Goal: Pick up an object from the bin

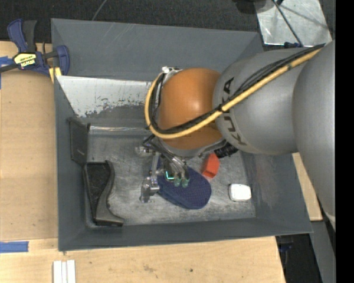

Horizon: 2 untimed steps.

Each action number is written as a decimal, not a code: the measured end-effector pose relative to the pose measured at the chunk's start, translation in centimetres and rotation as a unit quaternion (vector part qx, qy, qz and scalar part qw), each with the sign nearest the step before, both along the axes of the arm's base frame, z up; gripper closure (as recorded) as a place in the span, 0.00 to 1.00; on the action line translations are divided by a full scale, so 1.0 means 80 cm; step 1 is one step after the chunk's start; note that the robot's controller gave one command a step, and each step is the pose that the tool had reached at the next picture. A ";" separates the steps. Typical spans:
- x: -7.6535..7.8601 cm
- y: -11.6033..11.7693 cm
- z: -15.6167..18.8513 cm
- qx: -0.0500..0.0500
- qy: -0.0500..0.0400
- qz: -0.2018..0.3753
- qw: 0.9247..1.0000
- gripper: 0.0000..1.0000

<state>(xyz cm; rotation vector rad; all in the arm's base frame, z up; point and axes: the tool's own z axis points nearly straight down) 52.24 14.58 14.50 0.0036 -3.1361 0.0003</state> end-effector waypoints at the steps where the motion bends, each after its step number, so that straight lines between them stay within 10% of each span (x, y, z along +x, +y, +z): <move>1: -0.002 -0.122 -0.092 0.003 -0.007 -0.037 0.999 0.00; 2: 0.003 -0.120 -0.087 0.002 -0.014 -0.035 0.999 1.00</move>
Offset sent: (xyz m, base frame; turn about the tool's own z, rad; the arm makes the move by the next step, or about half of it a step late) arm -0.0039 -0.0966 -0.0750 0.0689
